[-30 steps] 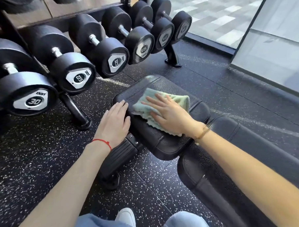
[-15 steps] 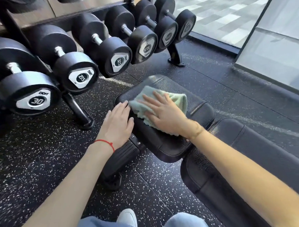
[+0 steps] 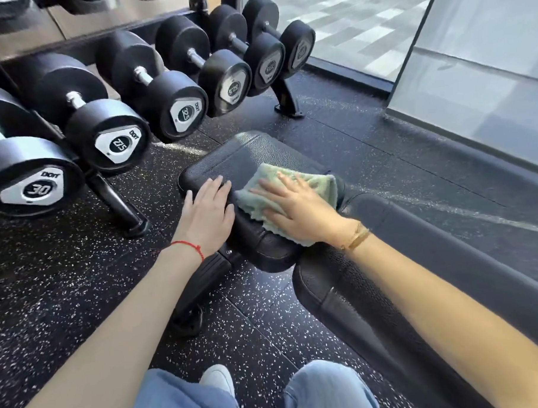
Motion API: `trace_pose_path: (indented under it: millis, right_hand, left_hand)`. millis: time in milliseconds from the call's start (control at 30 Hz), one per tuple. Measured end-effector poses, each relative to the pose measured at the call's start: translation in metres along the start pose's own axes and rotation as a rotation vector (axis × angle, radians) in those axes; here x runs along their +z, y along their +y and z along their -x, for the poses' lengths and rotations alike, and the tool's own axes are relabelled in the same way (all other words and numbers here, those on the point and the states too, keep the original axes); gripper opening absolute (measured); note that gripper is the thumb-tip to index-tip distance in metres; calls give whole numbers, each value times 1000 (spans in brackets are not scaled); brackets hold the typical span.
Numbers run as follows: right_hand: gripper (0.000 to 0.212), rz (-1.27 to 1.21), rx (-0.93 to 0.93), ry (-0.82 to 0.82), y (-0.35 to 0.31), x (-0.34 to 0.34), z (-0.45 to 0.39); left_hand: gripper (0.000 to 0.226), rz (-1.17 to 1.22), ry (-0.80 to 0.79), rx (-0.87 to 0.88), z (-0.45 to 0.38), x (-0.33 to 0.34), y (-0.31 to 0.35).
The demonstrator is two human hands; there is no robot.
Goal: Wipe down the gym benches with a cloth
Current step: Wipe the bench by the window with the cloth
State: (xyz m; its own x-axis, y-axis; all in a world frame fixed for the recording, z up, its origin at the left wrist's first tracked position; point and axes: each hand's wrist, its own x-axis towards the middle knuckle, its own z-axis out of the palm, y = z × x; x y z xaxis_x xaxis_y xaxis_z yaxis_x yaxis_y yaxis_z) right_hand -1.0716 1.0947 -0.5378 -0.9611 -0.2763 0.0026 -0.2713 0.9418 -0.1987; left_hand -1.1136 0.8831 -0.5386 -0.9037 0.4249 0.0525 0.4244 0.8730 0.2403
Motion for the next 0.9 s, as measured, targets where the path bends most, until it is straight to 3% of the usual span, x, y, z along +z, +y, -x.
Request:
trace_pose_path:
  millis: [67, 167, 267, 467, 733, 900]
  right_hand:
    - [53, -6, -90, -4, -8, 0, 36]
    - [56, 9, -69, -9, -1, 2, 82]
    - [61, 1, 20, -18, 22, -2, 96]
    - [61, -23, 372, -13, 63, -21, 62]
    - [80, -72, 162, 59, 19, -7, 166]
    - [54, -86, 324, 81, 52, -22, 147]
  left_hand:
    - [53, -9, -5, 18, 0, 4, 7]
    - [52, 10, -16, 52, 2, 11, 19]
    - [53, 16, -18, 69, 7, 16, 28]
    - [53, -12, -24, 107, 18, 18, 44]
    - [53, -43, -12, 231, 29, 22, 79]
    - [53, -31, -47, 294, 37, 25, 96]
